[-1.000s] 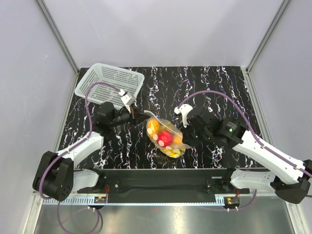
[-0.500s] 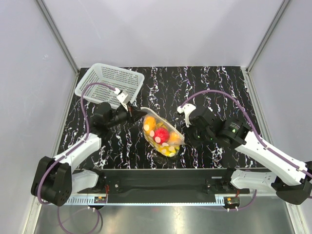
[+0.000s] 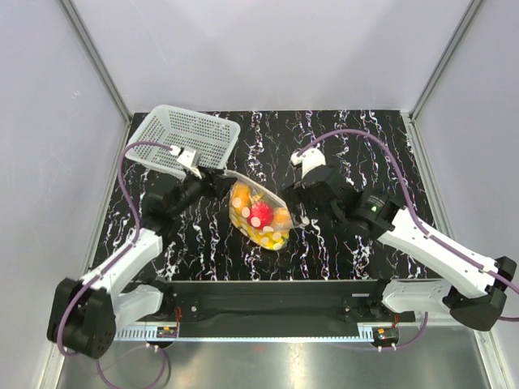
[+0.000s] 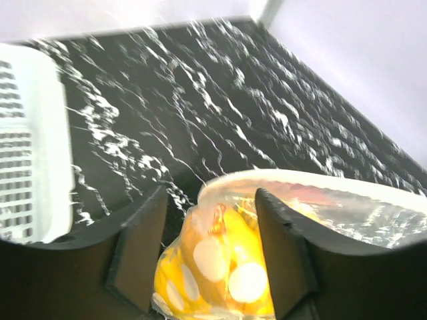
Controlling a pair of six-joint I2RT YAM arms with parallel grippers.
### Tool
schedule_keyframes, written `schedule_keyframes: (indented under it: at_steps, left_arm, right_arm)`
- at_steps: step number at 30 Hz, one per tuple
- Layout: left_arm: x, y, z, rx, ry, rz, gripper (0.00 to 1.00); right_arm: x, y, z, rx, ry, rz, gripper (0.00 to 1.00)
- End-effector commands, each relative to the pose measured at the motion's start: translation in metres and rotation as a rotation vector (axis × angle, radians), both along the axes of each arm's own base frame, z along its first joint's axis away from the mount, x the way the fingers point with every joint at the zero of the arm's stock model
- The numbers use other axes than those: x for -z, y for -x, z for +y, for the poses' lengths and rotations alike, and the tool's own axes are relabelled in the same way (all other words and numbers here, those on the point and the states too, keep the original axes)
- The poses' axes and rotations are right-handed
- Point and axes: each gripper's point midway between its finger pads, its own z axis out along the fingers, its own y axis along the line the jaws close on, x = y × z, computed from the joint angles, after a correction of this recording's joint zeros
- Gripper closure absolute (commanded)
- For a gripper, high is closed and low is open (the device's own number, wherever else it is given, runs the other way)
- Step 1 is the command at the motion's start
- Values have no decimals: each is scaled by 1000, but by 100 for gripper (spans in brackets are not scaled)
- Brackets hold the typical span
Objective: Place the food in the zip-top bag and seal the zipper
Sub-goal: Zip the zipper food storage bag at the center of the board, then place the zipper food storage bag at the center of the board, then reset both arms
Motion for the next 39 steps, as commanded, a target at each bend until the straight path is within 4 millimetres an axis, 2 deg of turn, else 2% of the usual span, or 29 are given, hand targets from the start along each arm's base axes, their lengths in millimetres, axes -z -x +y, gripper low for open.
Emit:
schedule_keyframes:
  at_steps: [1,2,3,4,5,7,8,9,10,11,12,13,14,15,16,17,18,19,20,21,22,24,27,30,36,39]
  left_arm:
    - [-31,3,27,-159,65,-82,37]
    - [-47,11,36,-195,89,-107,34]
    - [-51,11,45,-250,97,-101,32]
    - [-47,17,51,-273,80,-57,30]
    - [-61,26,57,-286,93,-77,29]
    - [-62,38,69,-339,86,-9,25]
    - [-72,50,74,-349,101,-18,23]
    - [-73,60,78,-356,88,19,17]
    - [-85,74,82,-354,101,-6,11]
    - [-87,82,85,-356,99,-1,1]
    - [-77,93,91,-365,55,41,1]
    - [-92,103,98,-378,49,12,1]
    - [-100,116,103,-380,40,-13,1]
    - [-103,123,113,-410,12,-29,1]
    - [-102,136,119,-422,-11,-3,1]
    - [-105,145,131,-466,-11,-15,1]
    - [-96,152,142,-515,-42,21,1]
    - [-102,159,149,-536,-42,9,1]
    - [-103,166,155,-554,-42,-7,1]
    - [-94,168,161,-581,-73,-2,1]
    - [-94,172,166,-599,-60,-26,1]
    - [-96,177,176,-653,-18,-34,1]
    - [-101,185,169,-595,12,-127,1]
    - [-103,193,175,-621,84,-181,1]
    - [-87,194,184,-665,145,-218,1]
    - [-84,190,179,-649,128,-206,1]
  right_arm:
    - [-58,-20,-9,159,-175,-166,0]
    - [-63,-19,-11,174,-193,-175,0]
    - [-66,-19,-14,190,-209,-182,0]
    - [-72,-17,-18,214,-243,-189,0]
    - [-74,-16,-24,234,-251,-197,0]
    - [-86,-10,-38,270,-312,-221,0]
    - [-88,-8,-47,295,-323,-239,0]
    - [-92,-7,-54,315,-348,-256,0]
    - [-101,1,-69,330,-395,-287,0]
    - [-106,4,-79,350,-420,-309,0]
    - [-112,8,-86,357,-454,-328,0]
    - [-126,19,-104,366,-528,-361,0]
    - [-125,24,-111,368,-545,-372,0]
    - [-128,29,-119,368,-570,-385,0]
    - [-137,41,-137,374,-634,-416,0]
    - [-136,46,-145,379,-654,-425,0]
    - [-136,51,-153,378,-669,-433,0]
    - [-141,61,-167,377,-720,-455,0]
    - [-140,65,-172,379,-734,-458,0]
    - [-137,68,-177,380,-739,-455,0]
    - [-136,73,-183,384,-759,-458,0]
    - [-128,75,-188,396,-747,-446,0]
    - [-117,77,-187,399,-742,-412,0]
    - [-107,78,-185,398,-734,-392,0]
    - [-95,83,-191,409,-731,-368,0]
    - [-93,85,-194,407,-725,-369,0]
